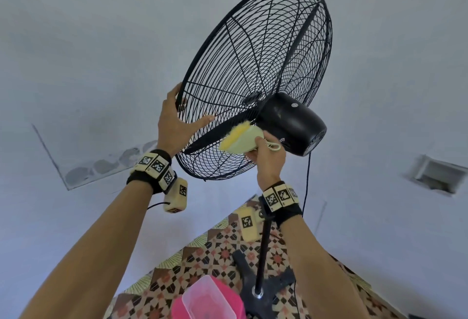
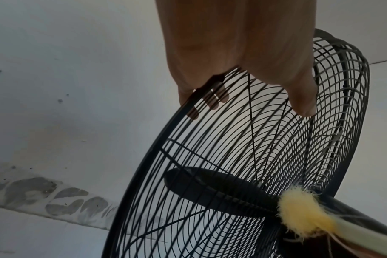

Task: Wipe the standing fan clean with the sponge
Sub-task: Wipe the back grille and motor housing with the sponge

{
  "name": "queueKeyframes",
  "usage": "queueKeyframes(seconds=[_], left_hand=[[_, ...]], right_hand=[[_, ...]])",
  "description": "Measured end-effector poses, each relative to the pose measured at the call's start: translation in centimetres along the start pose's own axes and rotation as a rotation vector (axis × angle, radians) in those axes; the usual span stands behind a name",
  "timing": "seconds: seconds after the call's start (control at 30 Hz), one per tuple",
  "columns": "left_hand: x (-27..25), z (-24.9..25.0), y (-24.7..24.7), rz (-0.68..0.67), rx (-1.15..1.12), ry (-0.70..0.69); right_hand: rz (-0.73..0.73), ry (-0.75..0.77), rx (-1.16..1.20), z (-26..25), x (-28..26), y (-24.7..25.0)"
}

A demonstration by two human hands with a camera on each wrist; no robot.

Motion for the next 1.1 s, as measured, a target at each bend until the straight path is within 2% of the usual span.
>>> queueKeyframes(seconds=[0.1,0.17,0.33,0.53,0.6,0.7,0.8,0.97,1.1], left_hand=[[0.0,0.5,-0.6,-0.004,0.0,-0.006],[0.0,0.5,-0.7,0.002,-0.002,-0.007],[-0.2,-0.2,0.1,0.008,-0.001,0.013],[-0.4,1.0,-0.7,-0.007,0.002,-0.007],[-0.5,0.9,-0.6,0.001,0.011,0.008],[-0.8,0.6,-0.1,0.003,0.01,0.028],[-0.6,0.3,0.1,-0.075,0.032,0.055],[-0.7,-0.8,0.0,-0.207,0.094,0.14],[-0.8,-1.2,0.6,-0.208,0.104,0.139]], right_hand=[[0.114,0.079,0.047,-1.9,1.2,0.8],[0.144,0.054,0.046,-1.6,1.1,0.3],[-0.063,-0.117,0.016,1.0,-0.3,-0.2],[0.104,-0.062,0.131,-0.2,0.7,1.4],[0.094,-0.071,0.129,0.5,-0.4,0.5],[-0.019,-0.108,0.059,2.7,-2.8,-0.7],[-0.068,-0.122,0.029,3.4,-4.1,-0.1],[0.082,-0.081,0.179,2.0,-3.6,0.5],[0.003,-0.089,0.118,3.6,-7.2,-2.0]])
Point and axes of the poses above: each hand's wrist, its own x-axis towards the middle knuckle, its own y-axis out of the back of the hand, z = x × y, the point moved 8 cm from there along x, towards the middle knuckle, and after that the axes turned 4 degrees about -x, right-handed, at the moved point
